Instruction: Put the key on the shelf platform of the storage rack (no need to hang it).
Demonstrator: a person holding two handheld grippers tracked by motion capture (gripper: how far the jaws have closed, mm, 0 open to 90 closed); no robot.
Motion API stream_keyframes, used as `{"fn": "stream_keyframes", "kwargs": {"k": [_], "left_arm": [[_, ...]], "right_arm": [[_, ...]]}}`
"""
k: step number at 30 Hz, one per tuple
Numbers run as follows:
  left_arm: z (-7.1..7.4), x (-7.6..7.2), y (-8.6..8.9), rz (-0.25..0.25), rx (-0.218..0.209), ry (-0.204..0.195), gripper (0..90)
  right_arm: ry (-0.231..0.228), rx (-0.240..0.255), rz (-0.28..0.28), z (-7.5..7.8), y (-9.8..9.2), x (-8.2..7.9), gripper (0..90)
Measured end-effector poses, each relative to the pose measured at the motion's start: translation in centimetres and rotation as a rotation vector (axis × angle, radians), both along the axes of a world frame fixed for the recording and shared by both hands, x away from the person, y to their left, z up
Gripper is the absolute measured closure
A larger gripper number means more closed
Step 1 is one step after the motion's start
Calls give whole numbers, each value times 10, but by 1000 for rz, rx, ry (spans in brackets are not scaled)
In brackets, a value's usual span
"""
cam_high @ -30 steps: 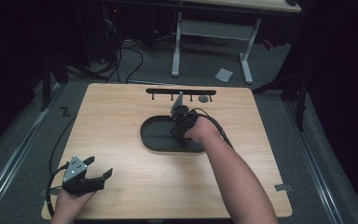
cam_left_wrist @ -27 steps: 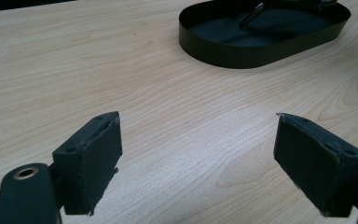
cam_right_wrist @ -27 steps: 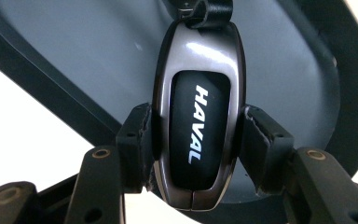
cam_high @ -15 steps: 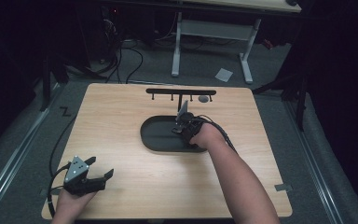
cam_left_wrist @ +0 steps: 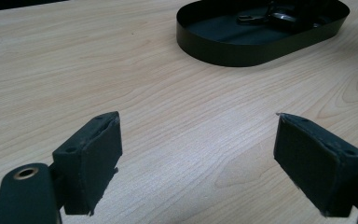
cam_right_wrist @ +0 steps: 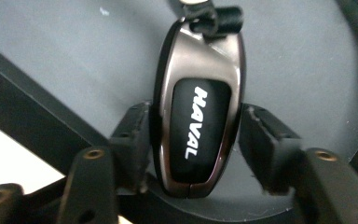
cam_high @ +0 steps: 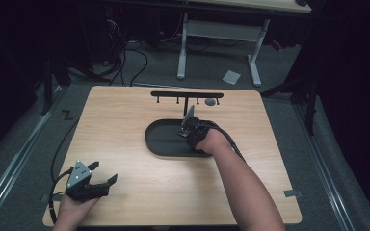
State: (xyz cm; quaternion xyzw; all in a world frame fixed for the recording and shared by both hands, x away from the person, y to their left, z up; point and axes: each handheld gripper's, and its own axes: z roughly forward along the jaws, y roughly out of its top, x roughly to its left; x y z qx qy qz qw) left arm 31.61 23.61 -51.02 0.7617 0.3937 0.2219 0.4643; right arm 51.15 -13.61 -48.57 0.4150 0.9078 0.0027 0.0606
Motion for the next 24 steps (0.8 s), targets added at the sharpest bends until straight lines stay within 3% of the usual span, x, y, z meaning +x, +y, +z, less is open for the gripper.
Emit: {"fn": "stream_keyframes", "kwargs": {"k": [1,5,12,24], "left_arm": [[0,0,0,0,-1,0,159],[0,0,0,0,-1,0,159],[0,0,-1,-6,4,2,160],[0,1,-3,-15,7,4,159]], "right_arm": [[-16,11,-9,2,-1,1,392],[-18,22,-43,6,-1,-1,375],[-35,22,-27,13,-5,-4,367],[-57,49,-61,34,-16,-17,374]]}}
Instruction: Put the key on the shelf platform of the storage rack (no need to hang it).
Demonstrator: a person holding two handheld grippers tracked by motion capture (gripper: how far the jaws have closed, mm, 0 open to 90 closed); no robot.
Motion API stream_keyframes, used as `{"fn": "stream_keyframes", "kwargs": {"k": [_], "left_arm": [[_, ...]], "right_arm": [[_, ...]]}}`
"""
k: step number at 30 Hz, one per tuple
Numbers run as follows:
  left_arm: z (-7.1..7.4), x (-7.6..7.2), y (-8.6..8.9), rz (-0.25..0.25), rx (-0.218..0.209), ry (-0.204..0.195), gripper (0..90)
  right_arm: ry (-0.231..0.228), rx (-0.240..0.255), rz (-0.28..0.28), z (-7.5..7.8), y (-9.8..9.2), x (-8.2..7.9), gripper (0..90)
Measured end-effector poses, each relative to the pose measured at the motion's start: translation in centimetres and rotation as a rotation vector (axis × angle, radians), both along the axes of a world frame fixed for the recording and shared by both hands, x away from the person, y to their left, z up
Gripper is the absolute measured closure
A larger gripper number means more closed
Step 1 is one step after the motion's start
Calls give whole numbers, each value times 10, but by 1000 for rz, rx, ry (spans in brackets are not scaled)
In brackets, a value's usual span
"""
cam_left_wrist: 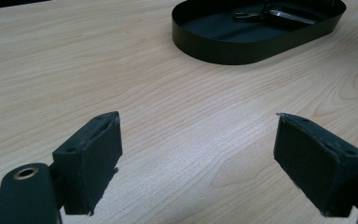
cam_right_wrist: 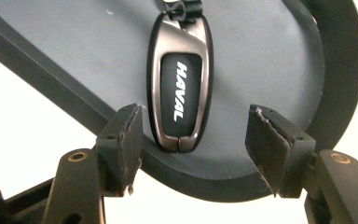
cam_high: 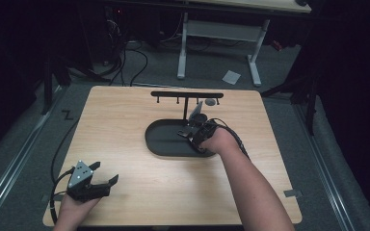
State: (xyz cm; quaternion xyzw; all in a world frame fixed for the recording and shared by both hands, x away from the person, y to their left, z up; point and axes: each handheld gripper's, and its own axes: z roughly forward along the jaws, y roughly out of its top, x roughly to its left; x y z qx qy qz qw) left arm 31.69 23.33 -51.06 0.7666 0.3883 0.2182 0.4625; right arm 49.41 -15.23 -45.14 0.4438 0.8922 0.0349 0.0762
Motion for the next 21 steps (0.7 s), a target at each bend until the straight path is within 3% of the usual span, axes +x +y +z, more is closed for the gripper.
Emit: {"fn": "stream_keyframes", "kwargs": {"k": [12,21], "left_arm": [[-1,0,-2,-8,7,5,159],[-2,0,-4,-12,12,8,159]], "right_arm": [[-38,35,-41,4,-24,-24,372],[-75,24,-26,9,-42,-40,371]]}}
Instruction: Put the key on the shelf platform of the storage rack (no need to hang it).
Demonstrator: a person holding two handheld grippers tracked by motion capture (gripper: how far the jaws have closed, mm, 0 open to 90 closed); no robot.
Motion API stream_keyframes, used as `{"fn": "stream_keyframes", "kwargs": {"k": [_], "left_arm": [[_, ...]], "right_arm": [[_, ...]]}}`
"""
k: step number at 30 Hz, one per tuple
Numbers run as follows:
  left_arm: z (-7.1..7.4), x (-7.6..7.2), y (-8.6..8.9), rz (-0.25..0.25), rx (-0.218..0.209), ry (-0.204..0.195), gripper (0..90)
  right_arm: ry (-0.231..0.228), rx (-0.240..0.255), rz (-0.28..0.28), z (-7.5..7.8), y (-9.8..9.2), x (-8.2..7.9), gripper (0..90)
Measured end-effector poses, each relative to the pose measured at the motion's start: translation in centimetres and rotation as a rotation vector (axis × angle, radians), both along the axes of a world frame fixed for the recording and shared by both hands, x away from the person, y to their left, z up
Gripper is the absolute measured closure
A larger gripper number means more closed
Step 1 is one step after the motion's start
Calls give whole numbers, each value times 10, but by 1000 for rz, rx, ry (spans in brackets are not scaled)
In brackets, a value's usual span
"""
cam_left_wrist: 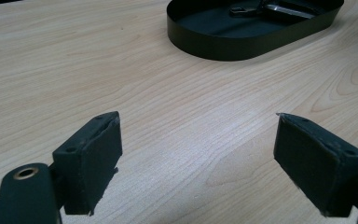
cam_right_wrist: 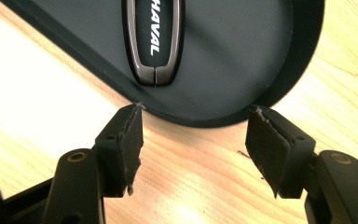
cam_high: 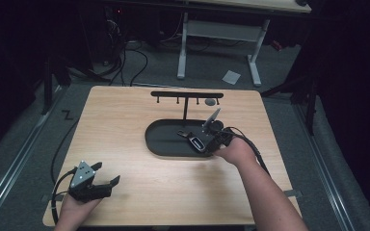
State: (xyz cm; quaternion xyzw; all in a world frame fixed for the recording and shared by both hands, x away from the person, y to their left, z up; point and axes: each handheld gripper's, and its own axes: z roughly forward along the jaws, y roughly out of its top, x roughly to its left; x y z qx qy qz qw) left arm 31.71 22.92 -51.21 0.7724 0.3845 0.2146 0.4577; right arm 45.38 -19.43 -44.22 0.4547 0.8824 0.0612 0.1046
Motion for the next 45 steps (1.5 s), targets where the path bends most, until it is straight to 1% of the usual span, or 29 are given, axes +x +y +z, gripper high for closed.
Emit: {"fn": "stream_keyframes", "kwargs": {"k": [2,5,6,8,10,12,13,14,16,18,21,23,25,27,29,31,32,33,34,35,37,38,39,40,41,42,44,45], "left_arm": [[0,0,0,-2,4,0,159],[0,0,-1,-4,4,4,160],[0,0,-1,-4,6,2,159],[-1,0,-1,-5,7,3,160],[-1,0,-2,-6,8,6,159],[-1,0,-2,-7,9,8,159],[-1,0,-2,-7,10,8,159],[-1,0,-2,-9,12,7,159],[-2,0,-3,-8,10,9,159],[-2,0,-3,-9,12,10,159],[-2,0,-4,-15,18,14,159],[-3,0,-5,-11,16,13,160],[-4,1,-5,-14,23,16,159],[-4,1,-5,-17,26,17,160],[-4,1,-6,-18,29,22,160],[-5,1,-7,-21,32,23,159],[-5,1,-7,-22,33,21,159],[-6,1,-8,-25,34,23,159],[-6,2,-9,-27,35,22,160],[-6,2,-10,-29,34,19,160],[-7,1,-11,-36,39,18,160],[-7,1,-11,-34,38,15,160],[-7,1,-12,-31,35,15,160],[-8,0,-12,-27,30,11,160],[-8,0,-13,-28,29,9,160],[-9,0,-14,-27,32,8,160],[-10,0,-17,-29,45,6,160],[-11,0,-18,-26,51,8,160]], "right_arm": [[-5,16,-12,1,-5,-3,371],[-8,22,-34,1,-12,-10,370],[-20,3,-17,1,-16,-13,371],[-24,4,-18,1,-18,-15,371],[-27,34,-32,2,-23,-20,371],[-40,40,-32,2,-26,-26,367],[-47,32,-25,2,-27,-29,360],[-66,38,-17,1,-29,-33,360],[-84,63,-23,0,-33,-40,360],[-104,73,-12,-2,-37,-47,360],[-141,92,-28,-8,-43,-59,360],[-179,104,-22,-13,-49,-66,361],[-215,122,-32,-19,-55,-75,362],[-259,159,-48,-26,-60,-84,364],[-310,185,-57,-34,-66,-94,363],[-345,217,-80,-41,-70,-103,375],[-376,236,-97,-45,-73,-110,378],[-396,250,-109,-48,-73,-114,378],[-437,283,-133,-52,-75,-123,374],[-461,298,-148,-55,-75,-128,370],[-543,338,-178,-62,-74,-142,368],[-638,385,-224,-71,-75,-157,385],[-702,438,-239,-81,-78,-168,411],[-672,484,-240,-79,-80,-168,364],[-659,501,-231,-73,-82,-166,327],[-762,441,-198,-66,-85,-169,356],[-766,434,-205,-67,-88,-168,350],[-738,453,-224,-72,-92,-166,342]]}}
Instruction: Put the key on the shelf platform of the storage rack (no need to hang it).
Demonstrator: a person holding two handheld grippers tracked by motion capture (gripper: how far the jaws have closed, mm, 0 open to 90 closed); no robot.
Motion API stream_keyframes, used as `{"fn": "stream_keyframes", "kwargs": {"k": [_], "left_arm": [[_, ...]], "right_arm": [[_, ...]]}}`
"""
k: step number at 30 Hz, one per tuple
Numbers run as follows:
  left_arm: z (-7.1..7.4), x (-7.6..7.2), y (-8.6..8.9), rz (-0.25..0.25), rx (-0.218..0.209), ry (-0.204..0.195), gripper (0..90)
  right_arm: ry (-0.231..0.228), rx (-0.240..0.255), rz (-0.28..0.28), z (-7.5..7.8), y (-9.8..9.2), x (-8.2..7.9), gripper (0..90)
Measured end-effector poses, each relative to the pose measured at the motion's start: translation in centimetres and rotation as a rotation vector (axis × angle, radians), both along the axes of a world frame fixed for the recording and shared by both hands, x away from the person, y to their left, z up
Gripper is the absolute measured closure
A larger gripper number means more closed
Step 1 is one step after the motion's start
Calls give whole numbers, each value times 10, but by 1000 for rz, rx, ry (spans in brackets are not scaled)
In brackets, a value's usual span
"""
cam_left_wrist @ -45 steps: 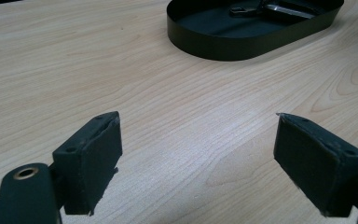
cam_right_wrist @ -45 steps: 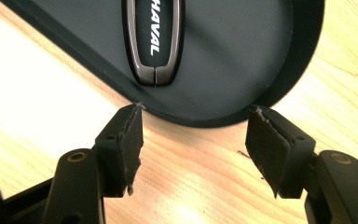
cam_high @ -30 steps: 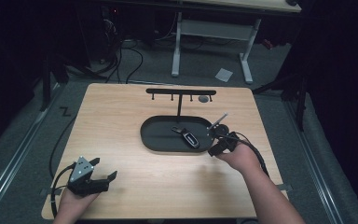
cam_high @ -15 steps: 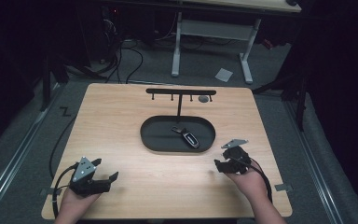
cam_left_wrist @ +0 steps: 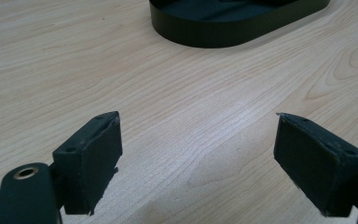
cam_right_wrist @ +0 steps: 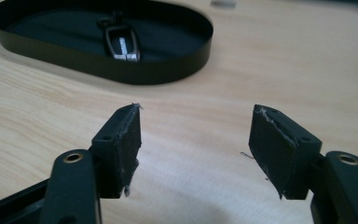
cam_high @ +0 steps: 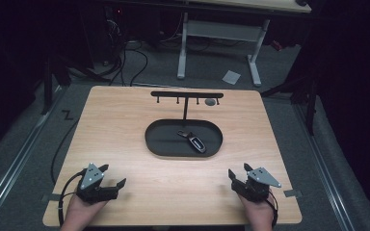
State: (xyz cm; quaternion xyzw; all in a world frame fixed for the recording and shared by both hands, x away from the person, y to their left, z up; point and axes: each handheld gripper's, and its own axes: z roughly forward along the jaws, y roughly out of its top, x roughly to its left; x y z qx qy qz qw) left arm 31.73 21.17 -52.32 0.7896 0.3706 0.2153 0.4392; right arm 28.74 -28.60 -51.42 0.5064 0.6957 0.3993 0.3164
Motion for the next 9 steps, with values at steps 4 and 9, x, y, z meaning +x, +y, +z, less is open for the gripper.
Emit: {"fn": "stream_keyframes", "kwargs": {"k": [4,9], "left_arm": [[0,1,-1,1,5,0,160],[1,0,1,1,1,-7,159]], "right_arm": [[27,24,7,-6,-3,5,317],[23,32,-3,-6,-6,7,307]]}}
